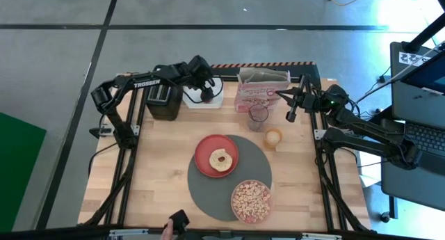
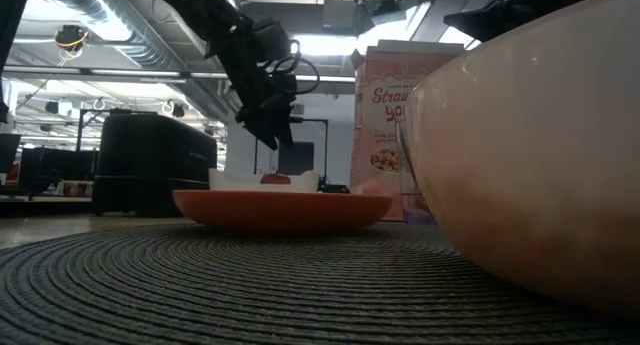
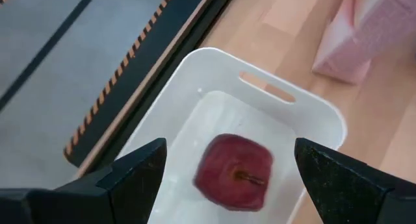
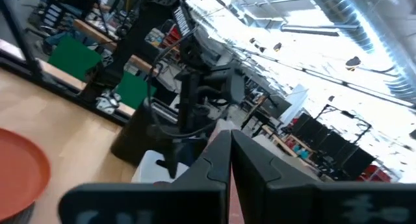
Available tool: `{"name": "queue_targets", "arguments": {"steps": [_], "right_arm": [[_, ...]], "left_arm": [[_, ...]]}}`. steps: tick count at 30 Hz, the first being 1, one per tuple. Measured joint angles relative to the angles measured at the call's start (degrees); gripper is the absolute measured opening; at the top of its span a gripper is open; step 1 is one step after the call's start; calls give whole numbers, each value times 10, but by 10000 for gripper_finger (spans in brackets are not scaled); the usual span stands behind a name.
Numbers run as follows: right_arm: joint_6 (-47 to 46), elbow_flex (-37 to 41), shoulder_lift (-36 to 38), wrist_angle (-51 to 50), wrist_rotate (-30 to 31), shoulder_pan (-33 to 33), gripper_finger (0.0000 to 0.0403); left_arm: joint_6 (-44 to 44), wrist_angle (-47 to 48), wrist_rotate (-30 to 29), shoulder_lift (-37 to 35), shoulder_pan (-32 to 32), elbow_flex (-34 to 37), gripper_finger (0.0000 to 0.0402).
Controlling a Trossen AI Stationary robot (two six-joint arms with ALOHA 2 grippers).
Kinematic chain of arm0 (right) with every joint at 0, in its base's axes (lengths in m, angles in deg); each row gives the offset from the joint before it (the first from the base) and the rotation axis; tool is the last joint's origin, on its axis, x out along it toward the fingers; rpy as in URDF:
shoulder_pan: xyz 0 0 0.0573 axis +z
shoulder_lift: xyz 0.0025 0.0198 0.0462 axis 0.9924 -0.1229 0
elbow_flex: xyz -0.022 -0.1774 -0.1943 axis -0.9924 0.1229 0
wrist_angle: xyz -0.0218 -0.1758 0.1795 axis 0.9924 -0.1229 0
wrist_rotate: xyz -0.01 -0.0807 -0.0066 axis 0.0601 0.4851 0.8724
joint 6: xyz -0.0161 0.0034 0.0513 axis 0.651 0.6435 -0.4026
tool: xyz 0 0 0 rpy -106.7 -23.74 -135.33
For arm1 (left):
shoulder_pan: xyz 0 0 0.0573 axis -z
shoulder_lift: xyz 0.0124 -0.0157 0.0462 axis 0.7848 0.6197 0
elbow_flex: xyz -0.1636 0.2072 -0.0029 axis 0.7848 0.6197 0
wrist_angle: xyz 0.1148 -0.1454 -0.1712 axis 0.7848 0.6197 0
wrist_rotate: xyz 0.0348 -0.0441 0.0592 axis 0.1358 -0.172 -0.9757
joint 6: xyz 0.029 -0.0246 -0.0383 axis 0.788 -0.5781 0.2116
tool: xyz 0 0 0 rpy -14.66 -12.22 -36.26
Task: Arrange a breakfast setting
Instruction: Put the apple on the red plate
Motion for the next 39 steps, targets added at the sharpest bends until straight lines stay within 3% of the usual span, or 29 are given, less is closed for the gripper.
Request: {"name": "queue_targets", "arguments": {"steps": [9,21,39], "right_arm": [[1,0,0,22,6,0,14],[1,0,0,15,6,0,14],[1,0,0,20,9,0,14]], "left_arm": [[66,14,-2,26,-11,-1,334],[71,17,28,47,-14,-1,334],[94,18,13,79,-9,0,334]]}}
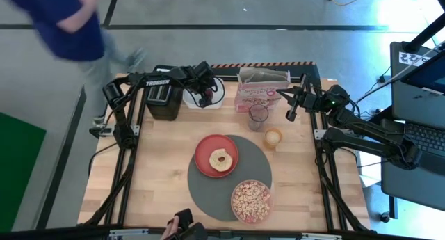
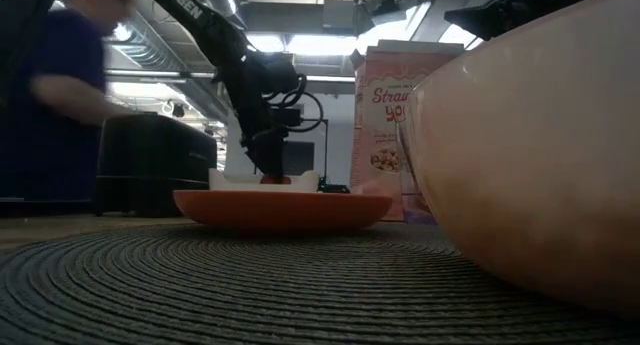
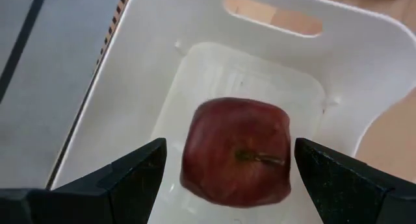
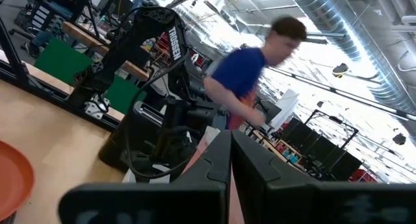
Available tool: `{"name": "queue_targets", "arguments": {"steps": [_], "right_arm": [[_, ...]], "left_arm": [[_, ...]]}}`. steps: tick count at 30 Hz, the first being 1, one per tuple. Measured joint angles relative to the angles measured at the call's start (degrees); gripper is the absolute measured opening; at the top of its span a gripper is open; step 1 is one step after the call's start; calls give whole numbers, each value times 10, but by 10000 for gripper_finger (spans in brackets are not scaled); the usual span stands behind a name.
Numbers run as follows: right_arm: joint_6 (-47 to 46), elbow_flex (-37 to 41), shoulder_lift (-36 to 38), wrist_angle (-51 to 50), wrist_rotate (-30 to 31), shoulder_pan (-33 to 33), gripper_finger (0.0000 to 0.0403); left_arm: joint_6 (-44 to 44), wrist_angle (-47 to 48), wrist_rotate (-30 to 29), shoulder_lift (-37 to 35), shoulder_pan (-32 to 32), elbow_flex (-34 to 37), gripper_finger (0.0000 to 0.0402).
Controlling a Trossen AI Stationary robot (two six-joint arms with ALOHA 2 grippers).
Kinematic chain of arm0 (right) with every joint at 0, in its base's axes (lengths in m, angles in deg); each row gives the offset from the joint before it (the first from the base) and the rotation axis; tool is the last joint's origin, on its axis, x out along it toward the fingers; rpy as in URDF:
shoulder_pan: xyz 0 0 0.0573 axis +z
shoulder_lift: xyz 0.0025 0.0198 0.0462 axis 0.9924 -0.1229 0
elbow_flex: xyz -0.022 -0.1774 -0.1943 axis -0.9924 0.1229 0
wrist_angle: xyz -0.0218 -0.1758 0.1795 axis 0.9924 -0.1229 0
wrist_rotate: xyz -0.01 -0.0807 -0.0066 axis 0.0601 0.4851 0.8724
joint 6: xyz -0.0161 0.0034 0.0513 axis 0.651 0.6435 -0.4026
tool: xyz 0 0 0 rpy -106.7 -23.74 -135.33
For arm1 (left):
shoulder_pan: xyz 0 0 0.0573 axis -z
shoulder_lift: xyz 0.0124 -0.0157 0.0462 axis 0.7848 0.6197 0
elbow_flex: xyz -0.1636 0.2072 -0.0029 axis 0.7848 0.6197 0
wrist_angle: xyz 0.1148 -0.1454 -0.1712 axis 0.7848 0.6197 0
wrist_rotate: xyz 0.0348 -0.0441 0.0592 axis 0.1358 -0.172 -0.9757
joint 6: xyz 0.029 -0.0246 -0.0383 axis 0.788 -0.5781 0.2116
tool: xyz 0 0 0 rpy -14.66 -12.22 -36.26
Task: Arrange a breakfast setting
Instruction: Put the apple on the red plate
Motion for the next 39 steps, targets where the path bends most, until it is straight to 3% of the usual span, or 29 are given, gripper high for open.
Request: {"name": "queue_targets", "arguments": {"steps": [16,31,39], "right_arm": [[0,0,0,0,2,0,14],[0,0,0,-3,2,0,14],[0,0,0,-5,2,0,14]], "left_arm": [[-1,-1,16,1,0,0,311],[3,-1,13,1,2,0,243],[3,0,-7,1,2,0,232]]}}
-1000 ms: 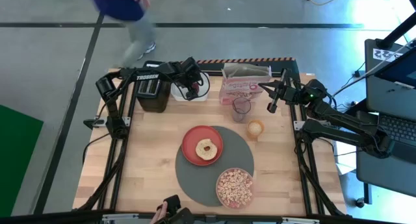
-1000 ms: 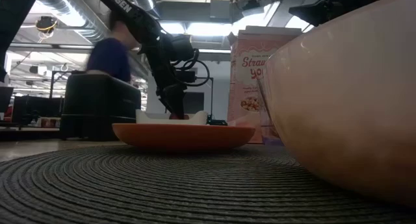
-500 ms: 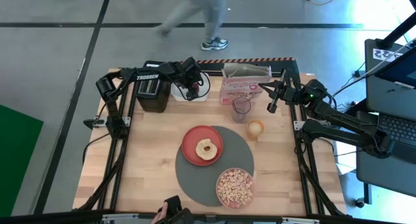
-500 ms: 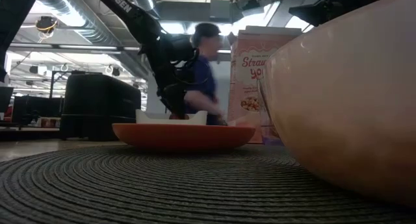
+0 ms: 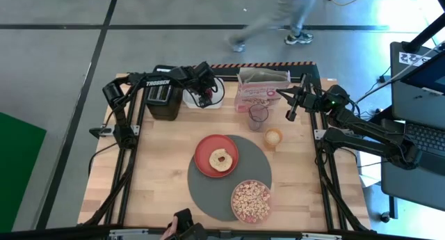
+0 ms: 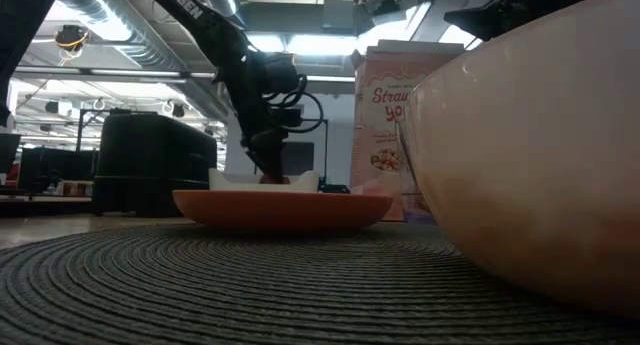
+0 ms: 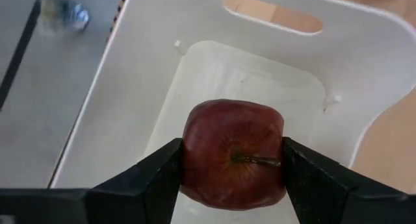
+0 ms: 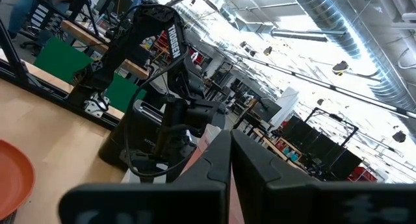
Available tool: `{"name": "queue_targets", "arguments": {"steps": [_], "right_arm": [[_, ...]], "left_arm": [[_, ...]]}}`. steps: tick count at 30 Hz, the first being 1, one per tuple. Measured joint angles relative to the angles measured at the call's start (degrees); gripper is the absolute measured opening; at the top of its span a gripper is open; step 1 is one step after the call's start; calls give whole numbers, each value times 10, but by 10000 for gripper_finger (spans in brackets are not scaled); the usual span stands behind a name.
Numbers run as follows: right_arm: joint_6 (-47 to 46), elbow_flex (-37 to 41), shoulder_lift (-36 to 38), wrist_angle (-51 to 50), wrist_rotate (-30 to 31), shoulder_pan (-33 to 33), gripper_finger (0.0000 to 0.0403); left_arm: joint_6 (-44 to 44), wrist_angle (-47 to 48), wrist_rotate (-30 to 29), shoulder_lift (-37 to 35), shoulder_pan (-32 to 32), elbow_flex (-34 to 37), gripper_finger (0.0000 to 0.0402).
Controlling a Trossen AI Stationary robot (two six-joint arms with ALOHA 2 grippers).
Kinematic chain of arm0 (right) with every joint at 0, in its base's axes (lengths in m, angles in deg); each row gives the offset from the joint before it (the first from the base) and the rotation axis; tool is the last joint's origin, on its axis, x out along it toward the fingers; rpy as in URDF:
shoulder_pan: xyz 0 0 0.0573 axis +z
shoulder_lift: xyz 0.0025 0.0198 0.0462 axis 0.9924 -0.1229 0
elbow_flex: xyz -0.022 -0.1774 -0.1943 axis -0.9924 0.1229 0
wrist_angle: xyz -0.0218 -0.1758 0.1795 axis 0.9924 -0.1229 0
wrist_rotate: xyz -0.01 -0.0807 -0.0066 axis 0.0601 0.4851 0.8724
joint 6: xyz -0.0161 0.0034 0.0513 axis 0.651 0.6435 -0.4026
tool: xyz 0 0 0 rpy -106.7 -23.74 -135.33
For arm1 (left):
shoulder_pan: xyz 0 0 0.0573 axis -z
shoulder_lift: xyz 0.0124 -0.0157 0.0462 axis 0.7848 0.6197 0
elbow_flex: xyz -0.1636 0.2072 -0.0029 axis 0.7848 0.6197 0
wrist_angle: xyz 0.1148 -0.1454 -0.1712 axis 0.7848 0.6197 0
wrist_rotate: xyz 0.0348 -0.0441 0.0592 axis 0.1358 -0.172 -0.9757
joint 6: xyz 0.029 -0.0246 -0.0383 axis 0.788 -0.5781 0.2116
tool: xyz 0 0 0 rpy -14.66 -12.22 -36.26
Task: Arrange a breakfast setting
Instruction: Put the apple on the red plate
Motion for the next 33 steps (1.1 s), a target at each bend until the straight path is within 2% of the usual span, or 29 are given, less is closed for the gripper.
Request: {"name": "queue_targets", "arguments": {"steps": [12,21,28,33], "right_arm": [[0,0,0,0,4,0,14],[0,0,0,0,4,0,14],[0,0,0,-1,4,0,14],[0,0,0,-1,4,0,14]], "left_arm": [[5,6,-9,-9,0,0,231],[4,32,-11,-79,8,0,231],[-26,122,-39,-167,67,-30,231],[-79,180,-39,-208,160,-84,230]]}}
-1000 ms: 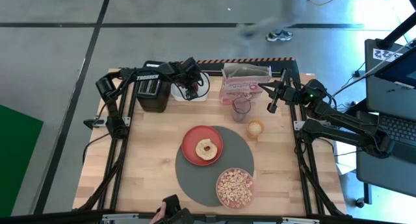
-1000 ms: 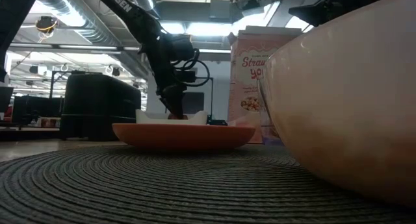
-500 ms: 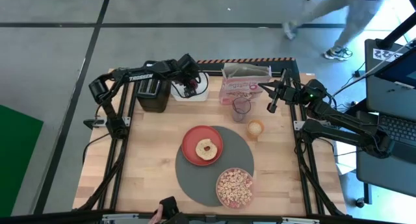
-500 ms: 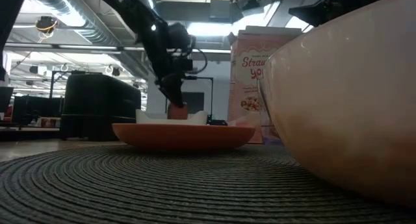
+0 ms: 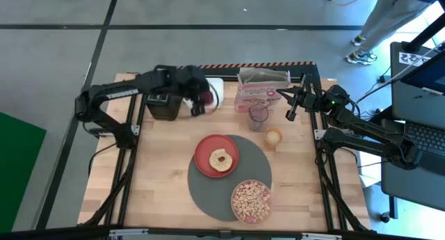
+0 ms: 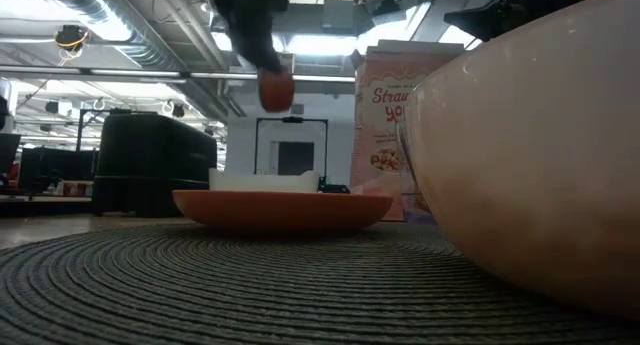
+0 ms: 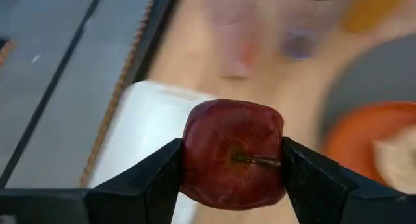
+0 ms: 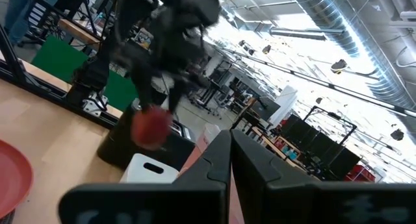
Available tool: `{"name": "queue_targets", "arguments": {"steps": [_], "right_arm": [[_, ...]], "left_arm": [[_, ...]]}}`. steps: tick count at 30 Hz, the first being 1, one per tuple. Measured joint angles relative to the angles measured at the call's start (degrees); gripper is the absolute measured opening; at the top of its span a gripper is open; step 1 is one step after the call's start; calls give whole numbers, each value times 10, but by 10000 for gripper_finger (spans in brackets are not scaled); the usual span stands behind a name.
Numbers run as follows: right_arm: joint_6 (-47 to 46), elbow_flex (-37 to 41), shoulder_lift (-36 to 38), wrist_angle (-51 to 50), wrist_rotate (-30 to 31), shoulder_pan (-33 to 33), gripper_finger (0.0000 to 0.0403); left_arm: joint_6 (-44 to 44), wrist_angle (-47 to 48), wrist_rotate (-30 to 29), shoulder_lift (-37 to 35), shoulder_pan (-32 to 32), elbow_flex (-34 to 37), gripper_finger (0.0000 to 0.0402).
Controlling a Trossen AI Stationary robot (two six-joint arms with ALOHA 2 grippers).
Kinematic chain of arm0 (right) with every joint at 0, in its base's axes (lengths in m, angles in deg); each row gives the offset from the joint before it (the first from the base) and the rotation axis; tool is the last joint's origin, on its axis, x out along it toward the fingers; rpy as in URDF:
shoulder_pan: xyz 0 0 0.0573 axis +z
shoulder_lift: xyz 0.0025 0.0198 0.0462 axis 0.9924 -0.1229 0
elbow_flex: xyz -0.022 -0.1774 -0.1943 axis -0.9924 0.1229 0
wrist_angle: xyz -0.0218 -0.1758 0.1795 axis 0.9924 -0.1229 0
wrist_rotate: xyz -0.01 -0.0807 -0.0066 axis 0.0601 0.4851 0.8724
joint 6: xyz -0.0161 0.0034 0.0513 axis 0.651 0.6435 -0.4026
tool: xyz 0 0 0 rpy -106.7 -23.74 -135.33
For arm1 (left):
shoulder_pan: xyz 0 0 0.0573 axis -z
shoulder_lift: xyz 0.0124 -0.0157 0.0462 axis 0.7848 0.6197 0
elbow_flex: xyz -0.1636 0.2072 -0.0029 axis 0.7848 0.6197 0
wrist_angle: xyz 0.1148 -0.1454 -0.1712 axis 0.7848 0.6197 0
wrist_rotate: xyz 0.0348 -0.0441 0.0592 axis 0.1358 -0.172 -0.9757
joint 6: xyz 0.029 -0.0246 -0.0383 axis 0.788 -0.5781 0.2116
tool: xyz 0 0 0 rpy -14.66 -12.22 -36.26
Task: Arrange a breakfast setting
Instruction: Put the apple on the red plate
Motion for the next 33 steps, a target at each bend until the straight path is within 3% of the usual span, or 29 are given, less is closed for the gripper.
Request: {"name": "queue_targets", "arguments": {"steps": [10,13,18,24,33], "right_arm": [[-4,0,0,-5,0,0,14],[-7,0,0,-3,0,0,14],[-18,0,0,-1,0,0,14],[-22,0,0,5,0,0,14],[-18,0,0,5,0,0,14]], "left_arm": [[-110,1,-70,24,230,15,230],[-129,-29,-53,41,265,41,230],[-132,-62,-27,68,272,92,230],[-133,-117,28,71,233,140,230],[-129,-154,44,71,193,189,230]]}}
